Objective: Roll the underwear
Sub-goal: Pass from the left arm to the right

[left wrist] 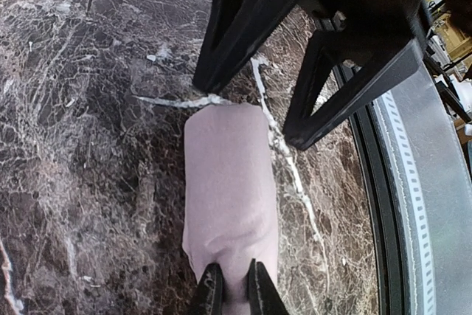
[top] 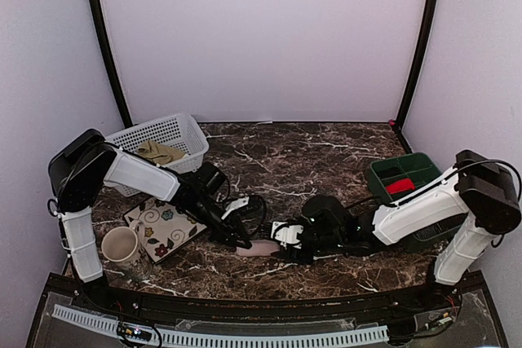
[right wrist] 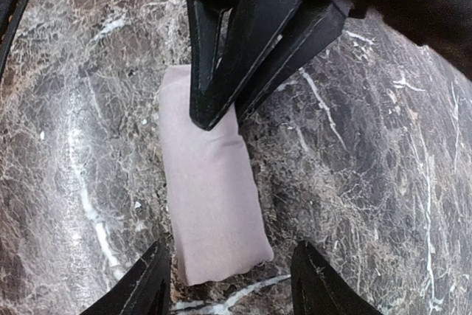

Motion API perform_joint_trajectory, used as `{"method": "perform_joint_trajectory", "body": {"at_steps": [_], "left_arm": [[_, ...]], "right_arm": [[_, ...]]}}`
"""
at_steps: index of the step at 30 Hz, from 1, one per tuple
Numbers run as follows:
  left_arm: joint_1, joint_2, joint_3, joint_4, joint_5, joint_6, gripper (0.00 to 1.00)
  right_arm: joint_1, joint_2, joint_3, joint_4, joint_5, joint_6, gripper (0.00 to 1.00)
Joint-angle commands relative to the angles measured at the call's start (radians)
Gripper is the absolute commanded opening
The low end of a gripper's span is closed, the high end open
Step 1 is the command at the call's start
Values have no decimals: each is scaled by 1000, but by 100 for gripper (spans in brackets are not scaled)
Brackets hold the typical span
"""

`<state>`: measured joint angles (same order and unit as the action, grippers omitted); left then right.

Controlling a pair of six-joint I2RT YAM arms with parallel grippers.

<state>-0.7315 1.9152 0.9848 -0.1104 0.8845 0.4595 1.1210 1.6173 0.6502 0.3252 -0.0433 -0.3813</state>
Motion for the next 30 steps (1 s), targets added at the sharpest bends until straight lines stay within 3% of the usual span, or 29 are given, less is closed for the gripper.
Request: {"method": "perform_joint_trajectory", "body": {"at_steps": [1, 21, 30], "left_arm": [[-3, 33, -8, -107, -13, 1, 5], [0, 45, -3, -110, -3, -2, 6], [-1, 50, 1, -117, -1, -2, 6]], "right_arm": [[14, 52, 43, 43, 26, -35, 56], [71, 189, 183, -24, 53, -121, 52], [83, 266, 248, -148, 81, -139, 41]]}}
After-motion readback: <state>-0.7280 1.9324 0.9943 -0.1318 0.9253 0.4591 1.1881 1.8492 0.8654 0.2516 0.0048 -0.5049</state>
